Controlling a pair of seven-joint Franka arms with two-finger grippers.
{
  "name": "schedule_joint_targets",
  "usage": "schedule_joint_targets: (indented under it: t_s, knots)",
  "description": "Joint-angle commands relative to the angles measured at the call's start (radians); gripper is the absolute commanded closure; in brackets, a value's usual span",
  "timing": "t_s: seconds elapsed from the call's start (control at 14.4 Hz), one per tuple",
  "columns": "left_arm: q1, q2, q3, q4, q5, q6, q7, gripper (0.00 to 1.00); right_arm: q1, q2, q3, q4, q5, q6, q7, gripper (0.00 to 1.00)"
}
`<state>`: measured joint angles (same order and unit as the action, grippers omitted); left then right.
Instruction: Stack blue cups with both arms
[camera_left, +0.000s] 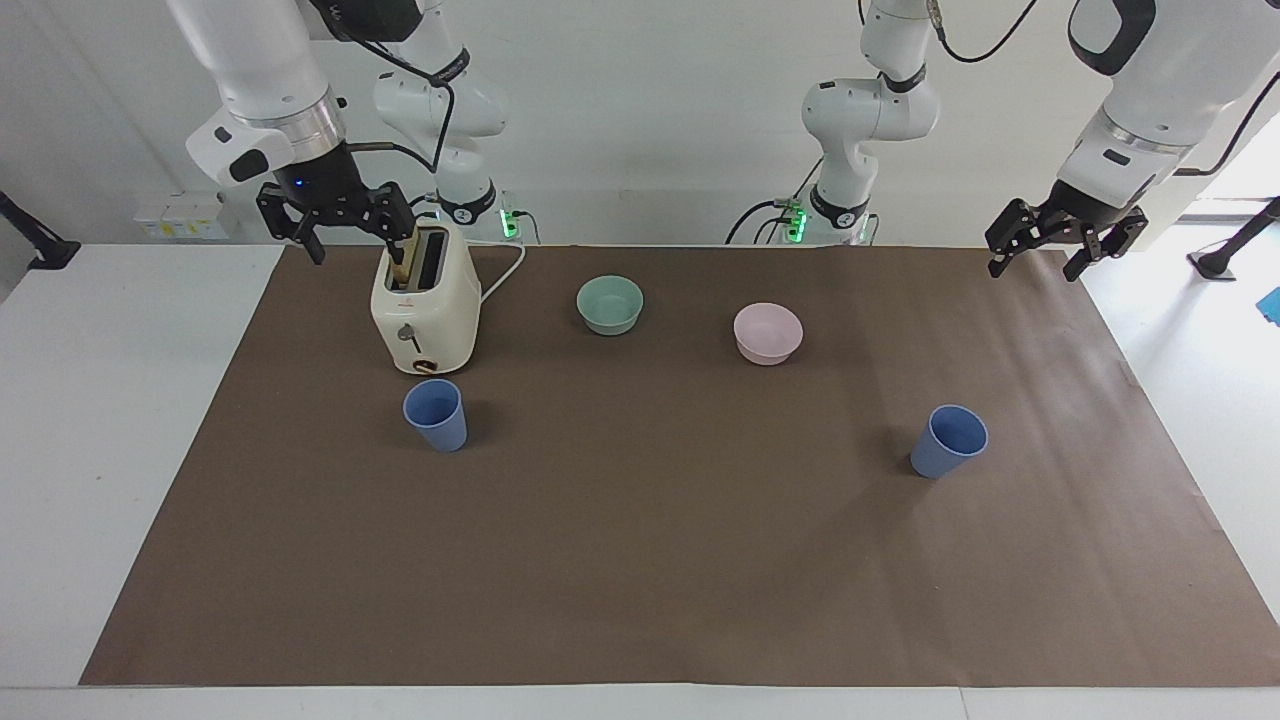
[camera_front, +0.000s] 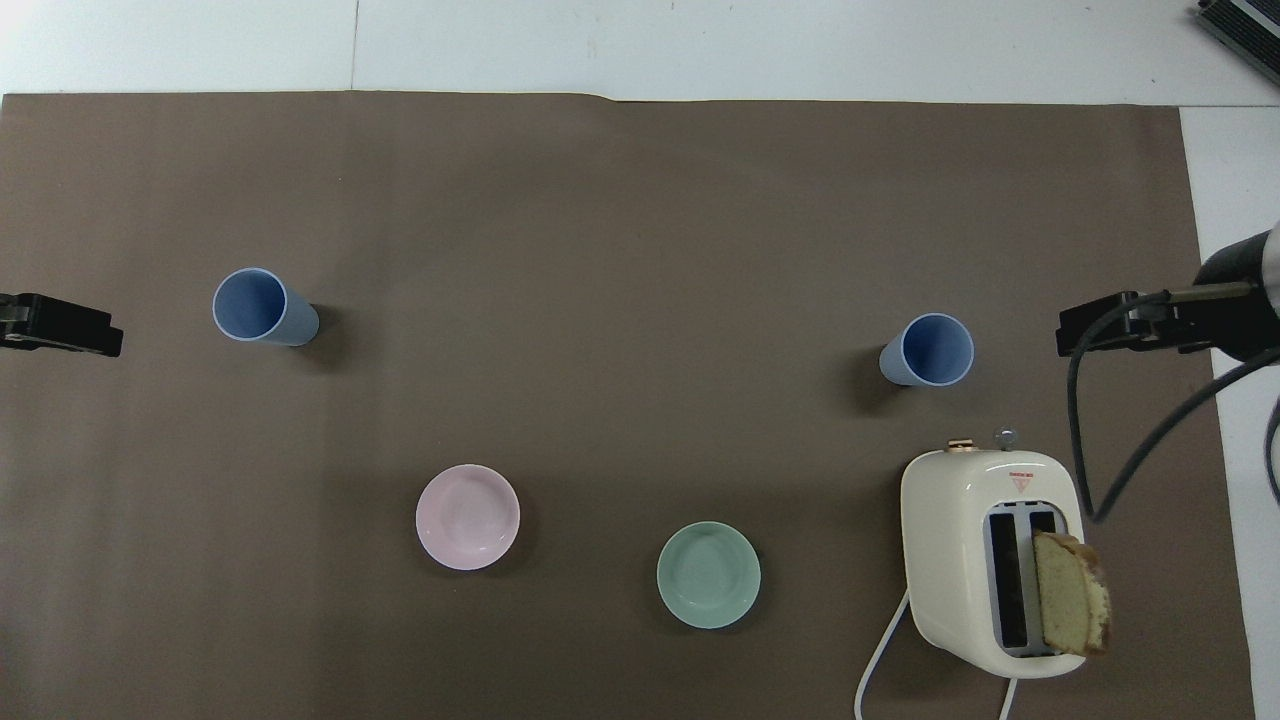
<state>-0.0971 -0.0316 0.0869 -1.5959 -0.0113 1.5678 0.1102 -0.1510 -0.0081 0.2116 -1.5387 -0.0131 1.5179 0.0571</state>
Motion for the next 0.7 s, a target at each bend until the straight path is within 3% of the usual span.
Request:
schedule_joint_targets:
  t_s: [0.0,0.63]
  knots:
    - [0.004,-0.017,-0.001,-0.009,0.01,0.001,0.012,0.0,-0.012,-0.021,0.005,-0.024,0.015,0.013,-0.011,0.0]
    - [0.004,-0.019,-0.001,-0.022,0.008,0.024,0.011,0.0,-0.012,-0.021,0.005,-0.024,0.015,0.015,-0.01,0.0]
